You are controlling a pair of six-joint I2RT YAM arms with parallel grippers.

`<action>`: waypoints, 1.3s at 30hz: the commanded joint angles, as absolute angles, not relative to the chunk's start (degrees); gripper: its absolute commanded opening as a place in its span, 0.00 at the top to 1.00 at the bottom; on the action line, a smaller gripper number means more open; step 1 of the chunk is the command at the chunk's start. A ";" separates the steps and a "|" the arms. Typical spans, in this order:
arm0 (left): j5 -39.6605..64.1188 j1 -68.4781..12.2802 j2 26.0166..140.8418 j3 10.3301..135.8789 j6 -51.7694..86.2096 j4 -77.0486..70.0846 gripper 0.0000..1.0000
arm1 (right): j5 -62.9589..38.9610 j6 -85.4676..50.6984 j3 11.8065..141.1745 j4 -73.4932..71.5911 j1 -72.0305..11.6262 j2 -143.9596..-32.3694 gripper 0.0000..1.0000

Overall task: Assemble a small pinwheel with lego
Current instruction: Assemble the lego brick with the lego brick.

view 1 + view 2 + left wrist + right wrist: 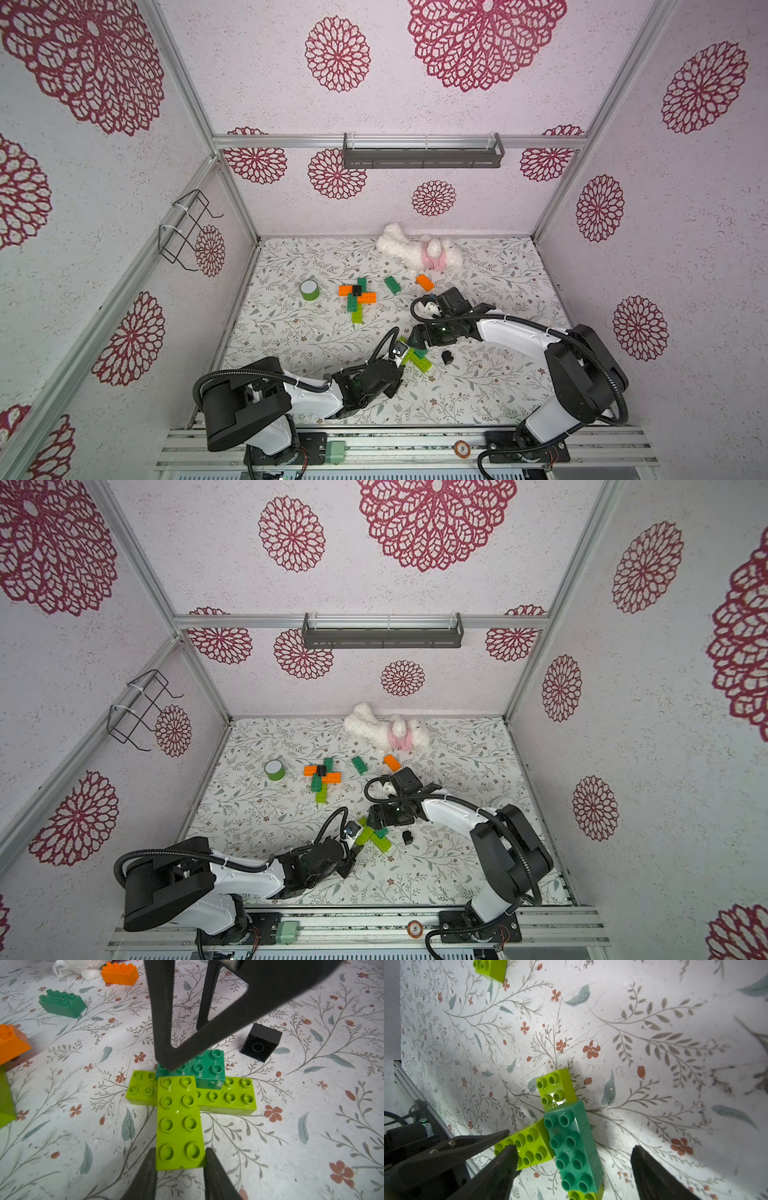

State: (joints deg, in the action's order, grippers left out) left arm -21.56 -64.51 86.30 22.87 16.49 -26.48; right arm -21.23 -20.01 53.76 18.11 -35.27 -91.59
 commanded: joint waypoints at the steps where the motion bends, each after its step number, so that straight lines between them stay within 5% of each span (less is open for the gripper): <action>1: -22.15 -64.26 86.92 23.68 16.42 -27.91 0.70 | -20.16 -19.16 54.23 18.89 -35.19 -91.91 0.13; 39: -20.57 -62.89 87.92 25.00 19.96 -27.83 0.69 | -9.56 -16.04 57.92 29.31 -37.87 -96.74 0.18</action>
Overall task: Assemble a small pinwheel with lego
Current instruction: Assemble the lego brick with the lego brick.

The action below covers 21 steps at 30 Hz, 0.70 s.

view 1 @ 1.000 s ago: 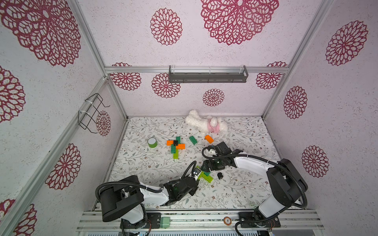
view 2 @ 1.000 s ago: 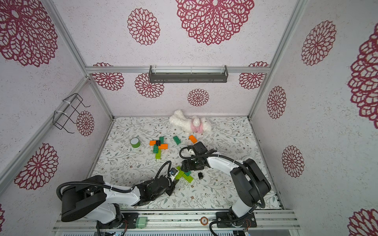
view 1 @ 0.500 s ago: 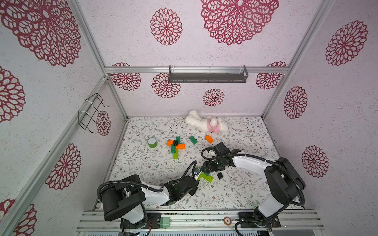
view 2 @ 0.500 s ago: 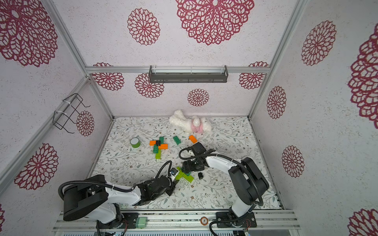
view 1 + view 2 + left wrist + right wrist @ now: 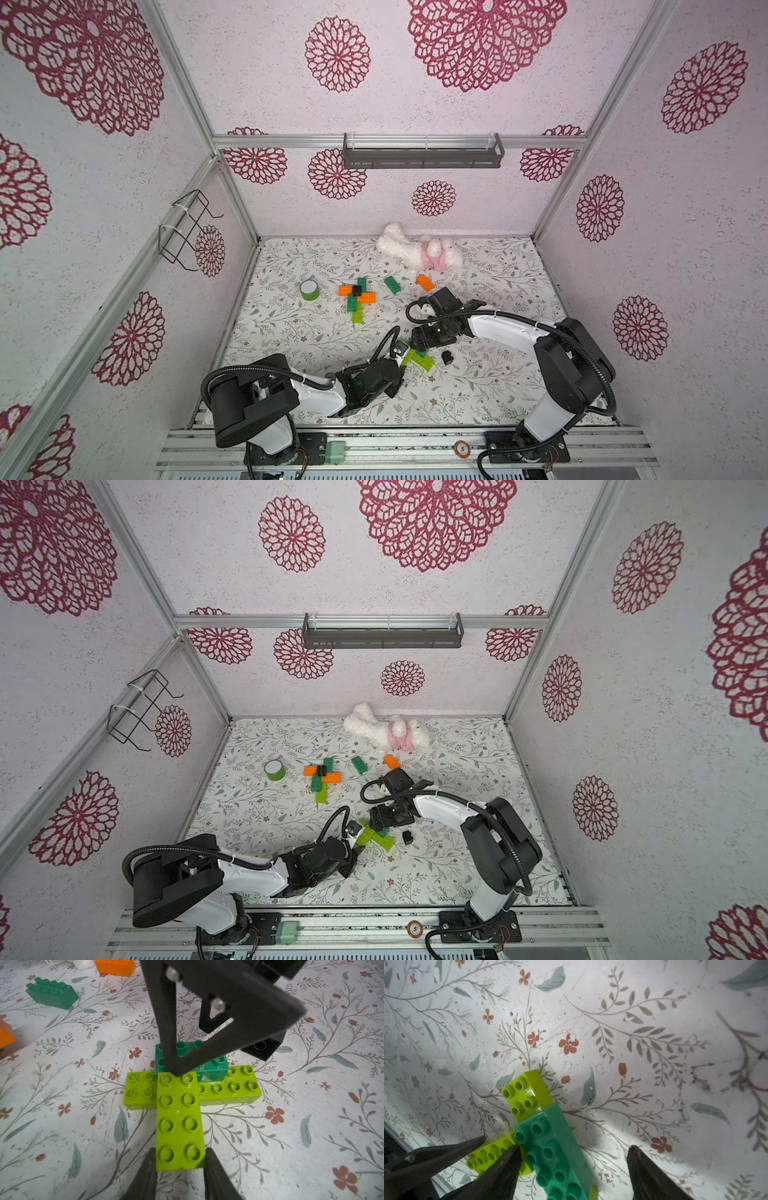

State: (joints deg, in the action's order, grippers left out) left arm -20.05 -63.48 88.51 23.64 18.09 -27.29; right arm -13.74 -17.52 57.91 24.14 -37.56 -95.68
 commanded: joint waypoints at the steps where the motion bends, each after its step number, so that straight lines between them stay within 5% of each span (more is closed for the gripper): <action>1: -20.55 -62.91 87.80 25.12 20.19 -27.73 0.68 | -9.18 -16.07 58.01 29.50 -37.86 -96.84 0.18; 21: -20.67 -62.93 87.87 26.38 20.94 -23.87 0.68 | -20.17 -15.64 61.15 28.31 -36.72 -94.04 0.14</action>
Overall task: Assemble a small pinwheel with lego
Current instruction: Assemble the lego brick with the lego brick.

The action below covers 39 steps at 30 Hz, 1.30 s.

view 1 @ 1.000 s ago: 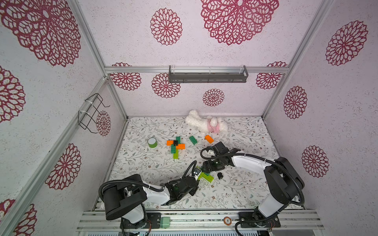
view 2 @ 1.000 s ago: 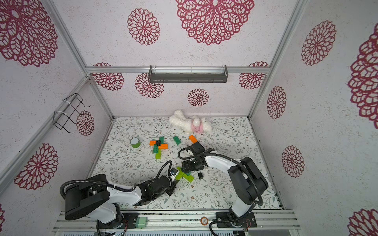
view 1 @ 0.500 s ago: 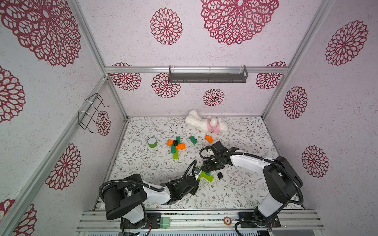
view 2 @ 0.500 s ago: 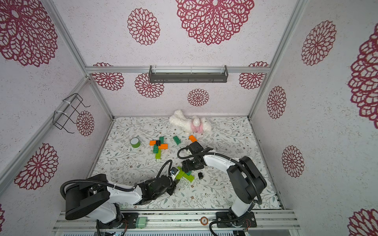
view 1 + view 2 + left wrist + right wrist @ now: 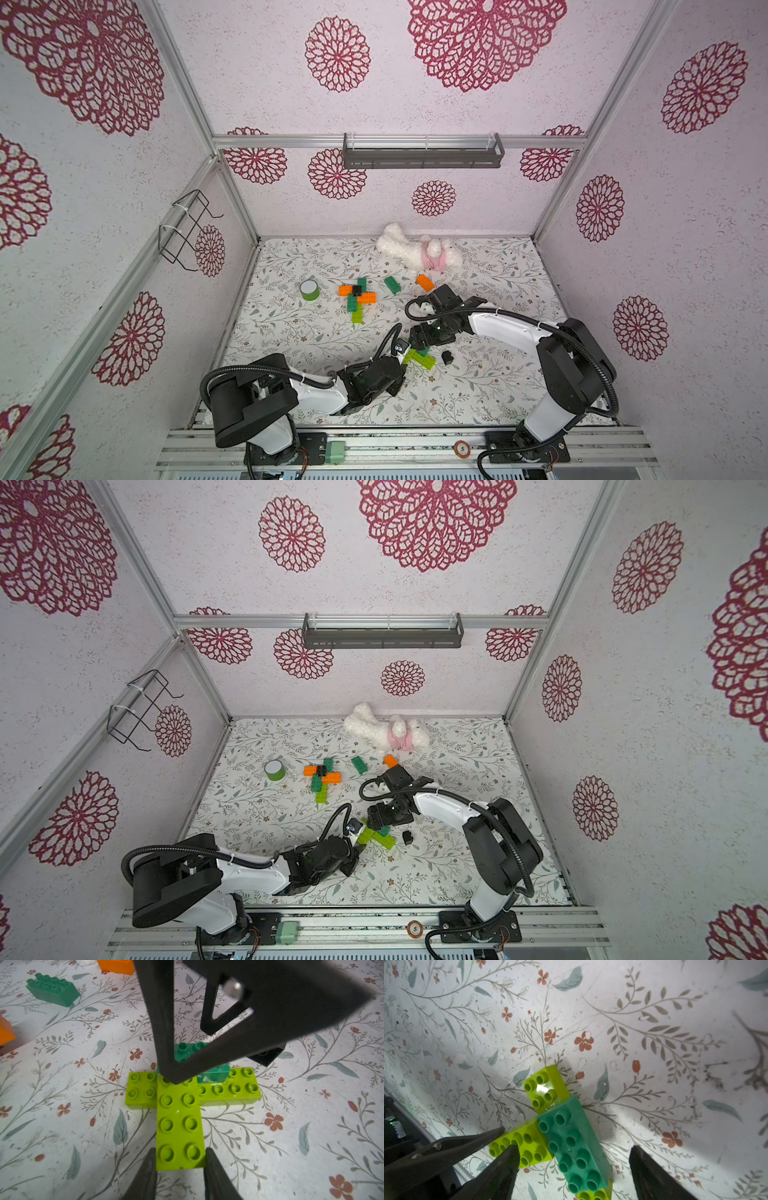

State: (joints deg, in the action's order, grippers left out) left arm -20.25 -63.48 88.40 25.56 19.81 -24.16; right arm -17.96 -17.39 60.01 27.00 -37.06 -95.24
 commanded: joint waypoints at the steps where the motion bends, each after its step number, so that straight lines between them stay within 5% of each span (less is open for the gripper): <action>1: -20.65 -62.93 87.95 26.42 20.99 -23.73 0.68 | -20.30 -15.55 60.93 28.21 -36.74 -94.17 0.14; 29: -19.87 -62.85 90.53 28.39 23.19 -21.67 0.68 | -9.17 -13.93 60.39 32.18 -37.34 -97.65 0.16; 39: -21.31 -62.85 89.85 28.97 22.76 -21.09 0.60 | -7.48 -14.25 58.68 31.82 -37.35 -99.03 0.17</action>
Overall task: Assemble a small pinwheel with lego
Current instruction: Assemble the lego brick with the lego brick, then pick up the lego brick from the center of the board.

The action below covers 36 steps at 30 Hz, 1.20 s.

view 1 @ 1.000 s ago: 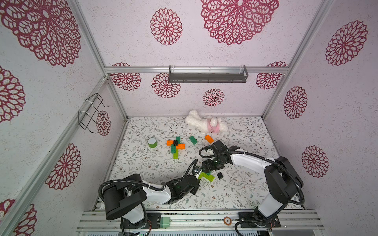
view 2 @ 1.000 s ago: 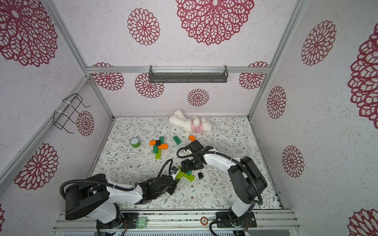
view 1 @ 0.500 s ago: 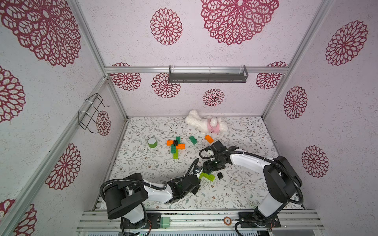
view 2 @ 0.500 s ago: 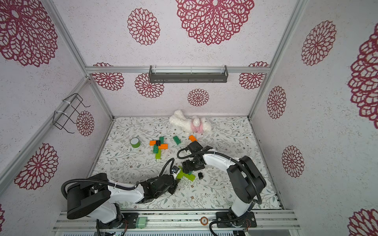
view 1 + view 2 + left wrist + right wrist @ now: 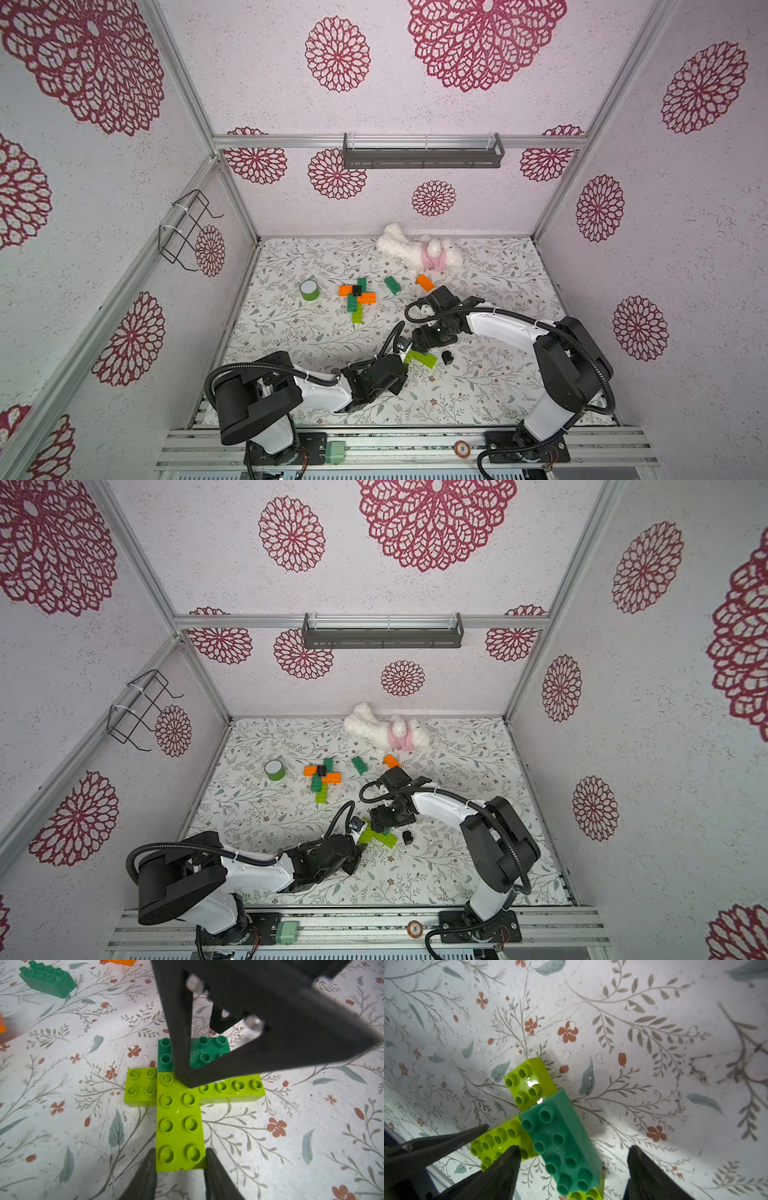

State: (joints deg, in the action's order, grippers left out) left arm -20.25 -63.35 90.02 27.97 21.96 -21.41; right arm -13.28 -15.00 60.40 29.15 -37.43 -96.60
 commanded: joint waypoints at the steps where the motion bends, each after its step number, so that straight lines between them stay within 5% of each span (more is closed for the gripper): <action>1: -21.57 -62.87 89.70 28.88 22.82 -21.18 0.59 | -7.40 -14.31 58.69 31.82 -37.35 -98.88 0.17; 19: -25.14 -61.21 76.10 22.06 24.70 -19.47 0.33 | -13.42 -14.26 64.07 29.84 -37.02 -93.50 0.08; 26: -26.85 -54.56 61.38 19.18 30.68 -11.15 0.11 | -9.34 -17.86 63.09 25.07 -33.66 -87.44 0.02; 30: -21.46 -48.35 56.96 21.80 33.79 -4.82 0.01 | -5.72 -20.50 60.19 21.93 -31.25 -83.92 0.01; 36: -15.19 -43.54 67.01 37.15 38.67 6.12 0.03 | -3.35 -23.82 55.17 16.05 -28.63 -79.22 0.01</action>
